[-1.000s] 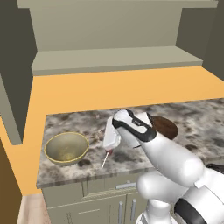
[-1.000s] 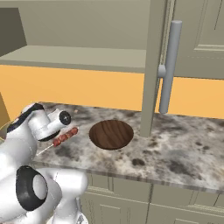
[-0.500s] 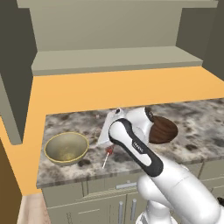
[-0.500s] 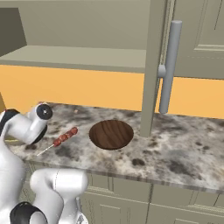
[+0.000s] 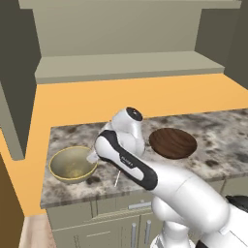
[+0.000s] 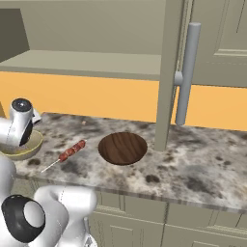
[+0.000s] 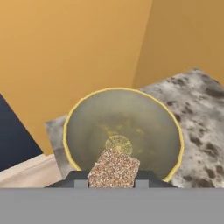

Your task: Pick both bowls and place them on the counter. Then place the kebab skewer in one bowl and place the sugar cube in the other bowl.

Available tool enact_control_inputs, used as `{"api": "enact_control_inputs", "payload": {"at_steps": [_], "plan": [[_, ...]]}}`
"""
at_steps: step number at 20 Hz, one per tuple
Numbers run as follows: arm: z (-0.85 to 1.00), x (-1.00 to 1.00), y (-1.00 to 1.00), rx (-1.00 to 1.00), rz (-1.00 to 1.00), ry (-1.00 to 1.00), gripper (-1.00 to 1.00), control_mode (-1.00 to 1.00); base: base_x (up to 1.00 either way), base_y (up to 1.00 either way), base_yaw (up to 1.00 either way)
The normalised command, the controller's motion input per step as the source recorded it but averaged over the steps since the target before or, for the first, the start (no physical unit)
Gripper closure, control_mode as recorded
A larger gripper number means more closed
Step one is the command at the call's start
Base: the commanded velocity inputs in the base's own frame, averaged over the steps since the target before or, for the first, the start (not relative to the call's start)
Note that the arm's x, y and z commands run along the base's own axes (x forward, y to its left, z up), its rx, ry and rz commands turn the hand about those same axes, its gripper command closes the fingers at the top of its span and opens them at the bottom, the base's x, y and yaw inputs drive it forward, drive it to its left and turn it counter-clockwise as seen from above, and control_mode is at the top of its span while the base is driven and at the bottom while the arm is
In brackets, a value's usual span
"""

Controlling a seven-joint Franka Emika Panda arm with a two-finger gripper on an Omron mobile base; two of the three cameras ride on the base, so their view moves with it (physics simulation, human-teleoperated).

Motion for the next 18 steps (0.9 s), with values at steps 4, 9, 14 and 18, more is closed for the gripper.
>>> {"api": "enact_control_inputs", "payload": {"at_steps": [4,9,14,18], "plan": [[-0.01,0.02,0.64,-0.16,-0.03,0.22,1.0,-1.0,0.0,0.0,0.0],[-0.25,0.0,0.22,-0.11,0.0,0.1,1.0,-1.0,0.0,0.0,0.0],[-0.39,0.11,0.0,-0.02,0.01,0.05,1.0,-1.0,0.0,0.0,0.0],[-0.42,0.07,-0.01,0.0,0.02,0.02,1.0,-1.0,0.0,0.0,0.0]]}}
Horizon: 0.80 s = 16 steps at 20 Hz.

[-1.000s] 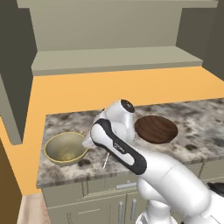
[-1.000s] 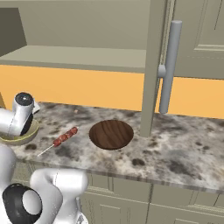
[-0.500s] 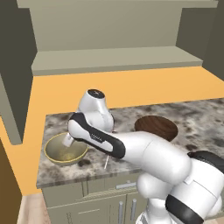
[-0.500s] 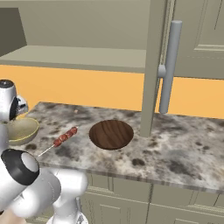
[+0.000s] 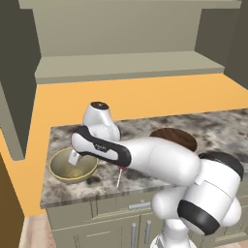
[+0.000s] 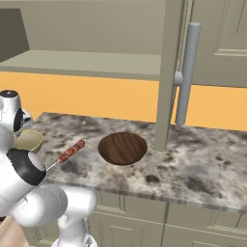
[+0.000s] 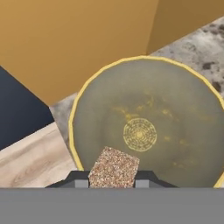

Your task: Pick both bowls and place them on the counter. Then place the kebab skewer in one bowl and place the sugar cube in the other bowl.

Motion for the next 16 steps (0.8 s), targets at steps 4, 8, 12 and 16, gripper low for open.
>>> {"api": "enact_control_inputs", "payload": {"at_steps": [4,8,12,16], "plan": [[-0.43,0.08,0.0,-0.02,0.0,0.05,1.0,-1.0,0.0,0.0,0.0],[-0.29,0.05,0.05,-0.01,0.0,0.06,1.0,-1.0,0.0,0.0,0.0],[-0.18,0.05,0.07,0.0,0.0,0.04,1.0,-1.0,0.0,0.0,0.0],[-0.16,0.0,0.06,0.0,0.0,0.04,1.0,-1.0,0.0,0.0,0.0]]}}
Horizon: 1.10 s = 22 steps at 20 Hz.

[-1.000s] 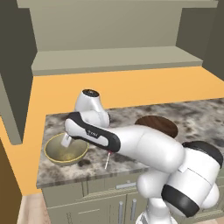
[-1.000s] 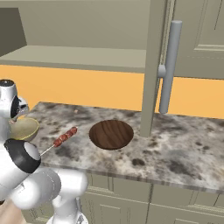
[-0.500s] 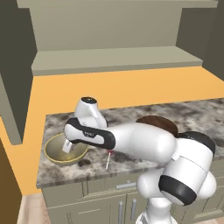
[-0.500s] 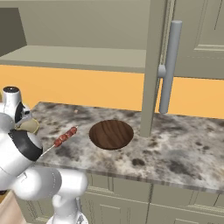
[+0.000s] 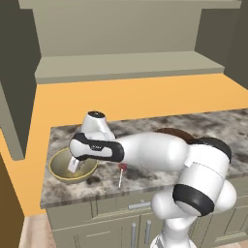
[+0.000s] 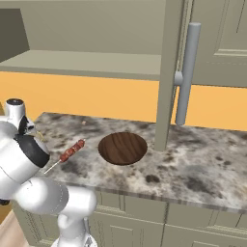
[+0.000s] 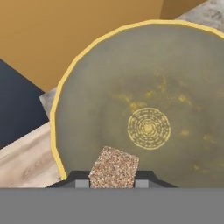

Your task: Pick both bowls and place them on the counter. Then place the kebab skewer in one bowl and place the sugar cube in the other bowl.

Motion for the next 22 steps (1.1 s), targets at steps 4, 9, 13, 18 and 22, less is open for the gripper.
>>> {"api": "enact_control_inputs", "payload": {"at_steps": [4,9,13,18,22], "plan": [[-0.2,0.0,0.09,0.0,0.0,0.03,-1.0,-1.0,0.0,0.0,0.0],[-0.12,0.0,0.0,0.0,0.0,0.0,-1.0,-1.0,0.0,0.0,0.0],[0.29,-0.09,0.0,0.0,-0.02,-0.03,-1.0,-1.0,0.0,0.0,0.0],[0.65,-0.35,-0.02,0.0,-0.08,-0.06,-1.0,-1.0,0.0,0.0,0.0],[0.26,-0.24,-0.34,0.0,-0.08,-0.03,-1.0,-1.0,0.0,0.0,0.0]]}}
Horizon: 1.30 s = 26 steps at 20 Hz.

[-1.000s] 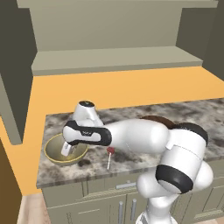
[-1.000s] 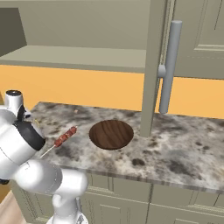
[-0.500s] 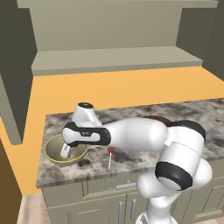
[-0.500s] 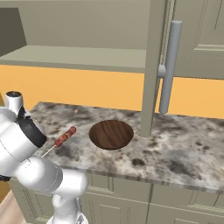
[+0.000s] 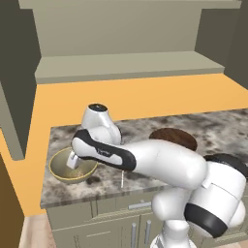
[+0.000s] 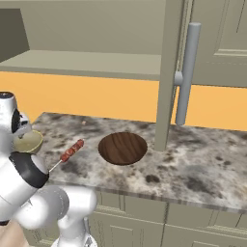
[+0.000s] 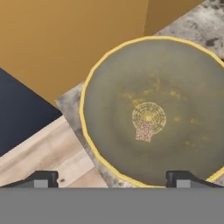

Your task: Pick both bowls and place them on the counter. Then place the kebab skewer in one bowl and place the sugar cube in the other bowl.

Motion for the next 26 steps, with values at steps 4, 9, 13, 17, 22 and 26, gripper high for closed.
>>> {"api": "enact_control_inputs", "payload": {"at_steps": [4,9,13,17,22,26], "plan": [[0.32,-0.26,-0.53,0.0,-0.15,-0.02,-1.0,-1.0,0.0,0.0,0.0],[0.47,-0.19,-0.58,-0.01,-0.19,0.0,-1.0,-1.0,0.0,0.0,0.0],[0.23,-0.11,-0.68,0.0,-0.18,-0.01,-1.0,-1.0,0.0,0.0,0.0],[0.0,-0.13,-0.71,0.02,-0.33,0.0,-1.0,-1.0,0.0,0.0,0.0],[0.0,-0.1,-0.63,0.05,-0.3,0.0,-1.0,-1.0,0.0,0.0,0.0],[-0.07,-0.03,-0.52,0.06,-0.23,0.0,-1.0,-1.0,0.0,0.0,0.0]]}}
